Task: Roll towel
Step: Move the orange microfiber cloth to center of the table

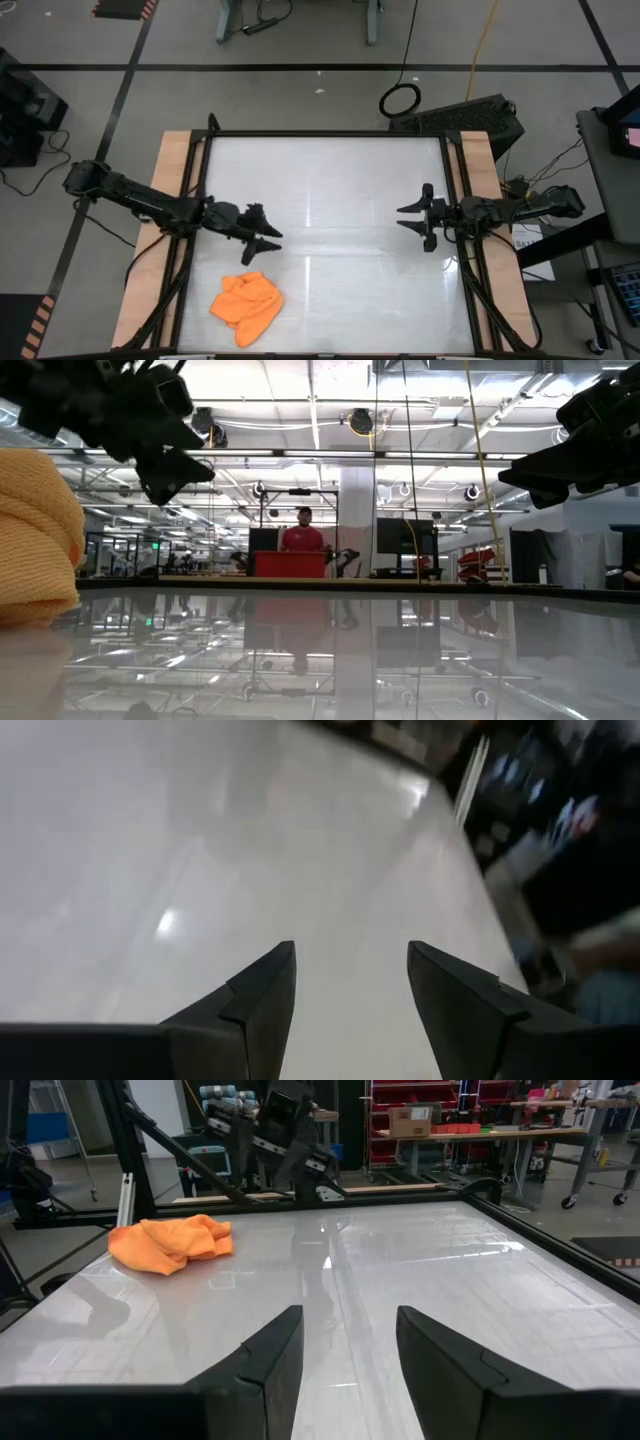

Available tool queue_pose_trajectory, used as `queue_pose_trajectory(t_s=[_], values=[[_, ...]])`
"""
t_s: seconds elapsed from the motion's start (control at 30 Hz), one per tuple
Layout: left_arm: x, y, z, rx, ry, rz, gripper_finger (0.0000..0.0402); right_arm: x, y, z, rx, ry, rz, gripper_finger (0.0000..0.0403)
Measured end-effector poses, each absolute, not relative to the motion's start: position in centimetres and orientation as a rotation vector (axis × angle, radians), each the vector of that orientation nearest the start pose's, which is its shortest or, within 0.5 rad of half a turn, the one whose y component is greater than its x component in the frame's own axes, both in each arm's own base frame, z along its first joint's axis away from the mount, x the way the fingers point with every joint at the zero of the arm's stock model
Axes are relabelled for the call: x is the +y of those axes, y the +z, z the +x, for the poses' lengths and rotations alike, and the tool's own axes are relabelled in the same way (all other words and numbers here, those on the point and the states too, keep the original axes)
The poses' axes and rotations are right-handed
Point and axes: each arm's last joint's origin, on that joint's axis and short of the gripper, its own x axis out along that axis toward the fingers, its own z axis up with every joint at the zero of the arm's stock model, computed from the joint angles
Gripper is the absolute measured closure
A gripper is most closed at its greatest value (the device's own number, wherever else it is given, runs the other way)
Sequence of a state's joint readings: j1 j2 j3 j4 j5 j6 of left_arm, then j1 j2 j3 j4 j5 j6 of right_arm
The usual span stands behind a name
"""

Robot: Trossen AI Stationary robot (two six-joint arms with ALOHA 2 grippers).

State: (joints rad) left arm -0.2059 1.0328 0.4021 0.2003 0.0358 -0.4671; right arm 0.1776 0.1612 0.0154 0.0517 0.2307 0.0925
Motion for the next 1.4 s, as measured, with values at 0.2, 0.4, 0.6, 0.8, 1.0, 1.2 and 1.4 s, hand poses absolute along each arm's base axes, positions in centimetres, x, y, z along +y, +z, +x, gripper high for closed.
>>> queue_pose_trajectory(t_s=[0.2,0.4,0.6,0.8,1.0,1.2,1.4], values=[[-6.3,23.1,20.2,0.696,-0.156,-0.386,0.0203,1.2,16.1,10.6,0.09,-0.057,0.073,0.025],[-9.1,25.2,19.1,0.779,-0.213,-0.468,0.0203,1.2,16.1,10.6,0.09,-0.057,0.073,0.025],[-12.2,24.7,17.8,0.867,-0.226,-0.543,0.0203,1.2,16.1,10.6,0.09,-0.057,0.073,0.025],[-15.3,23.0,17.6,0.957,-0.225,-0.601,0.0203,1.2,16.1,10.6,0.09,-0.057,0.073,0.025],[-18.4,21.2,18.4,0.97,-0.27,-0.636,0.0203,1.2,16.1,10.6,0.09,-0.058,0.073,0.025],[-21.0,20.0,19.3,1.055,-0.239,-0.563,0.0215,1.2,16.1,10.6,0.09,-0.057,0.073,0.025],[-22.1,19.0,20.2,1.184,-0.128,-0.419,0.0246,1.2,16.1,10.6,0.09,-0.058,0.073,0.025]])
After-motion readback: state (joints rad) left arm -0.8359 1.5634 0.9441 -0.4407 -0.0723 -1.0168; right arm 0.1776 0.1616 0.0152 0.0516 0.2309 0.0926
